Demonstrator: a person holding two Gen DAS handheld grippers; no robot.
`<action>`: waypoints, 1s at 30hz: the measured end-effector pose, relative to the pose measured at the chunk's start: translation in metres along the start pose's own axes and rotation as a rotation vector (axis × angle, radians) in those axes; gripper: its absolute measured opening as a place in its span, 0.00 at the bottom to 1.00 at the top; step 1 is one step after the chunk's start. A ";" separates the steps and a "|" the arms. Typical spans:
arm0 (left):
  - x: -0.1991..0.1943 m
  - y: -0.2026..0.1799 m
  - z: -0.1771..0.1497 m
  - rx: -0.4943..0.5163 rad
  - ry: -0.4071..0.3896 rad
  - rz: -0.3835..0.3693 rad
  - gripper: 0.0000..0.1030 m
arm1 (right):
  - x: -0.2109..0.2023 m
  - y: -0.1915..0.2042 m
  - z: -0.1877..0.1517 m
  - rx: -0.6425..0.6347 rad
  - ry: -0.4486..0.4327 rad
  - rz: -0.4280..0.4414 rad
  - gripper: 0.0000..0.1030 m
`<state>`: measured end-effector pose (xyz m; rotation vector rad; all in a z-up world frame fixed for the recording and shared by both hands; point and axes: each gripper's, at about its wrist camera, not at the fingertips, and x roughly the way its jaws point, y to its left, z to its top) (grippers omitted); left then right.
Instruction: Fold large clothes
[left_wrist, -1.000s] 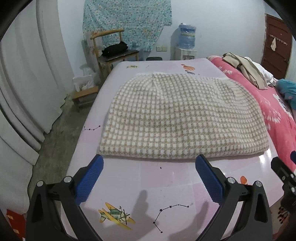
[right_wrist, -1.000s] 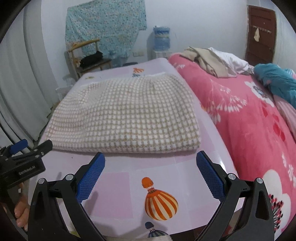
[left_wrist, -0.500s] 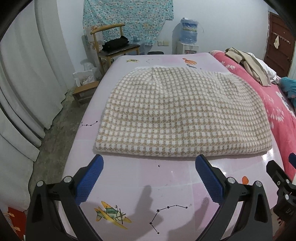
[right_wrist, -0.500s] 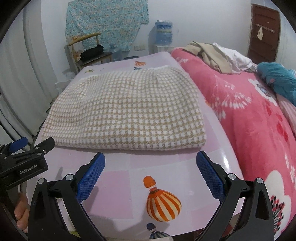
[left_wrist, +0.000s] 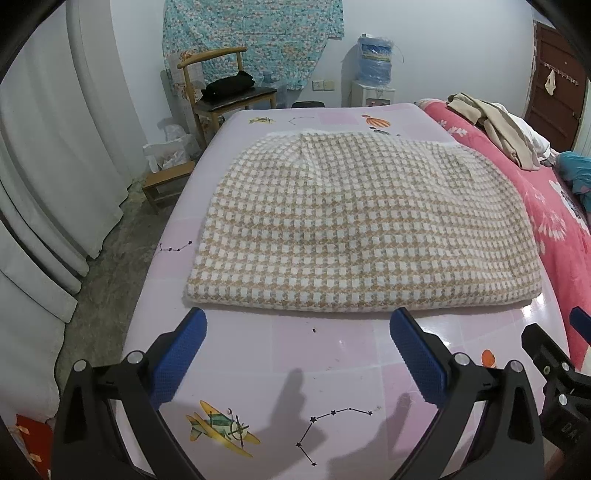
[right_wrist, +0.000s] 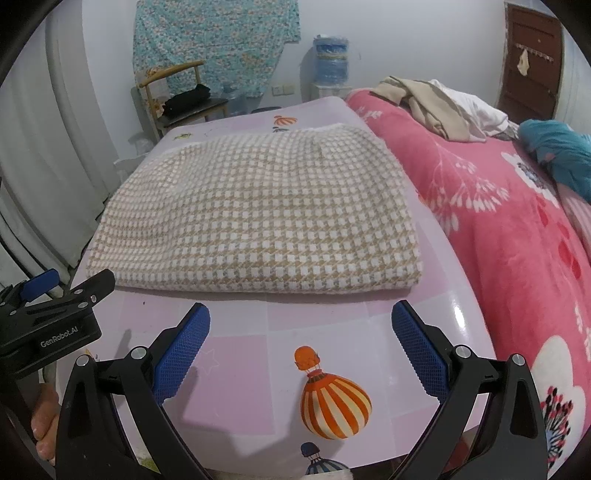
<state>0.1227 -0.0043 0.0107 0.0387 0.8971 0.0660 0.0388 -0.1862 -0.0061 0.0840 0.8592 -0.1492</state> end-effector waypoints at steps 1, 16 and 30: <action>0.000 0.000 0.000 0.000 0.000 0.000 0.95 | 0.000 0.000 0.000 -0.001 0.000 -0.001 0.92; 0.000 0.000 -0.001 -0.001 0.004 -0.013 0.95 | -0.003 0.002 0.001 -0.002 -0.002 -0.001 0.92; 0.000 0.001 -0.001 -0.001 0.004 -0.010 0.95 | -0.002 0.001 0.001 -0.003 -0.002 0.000 0.92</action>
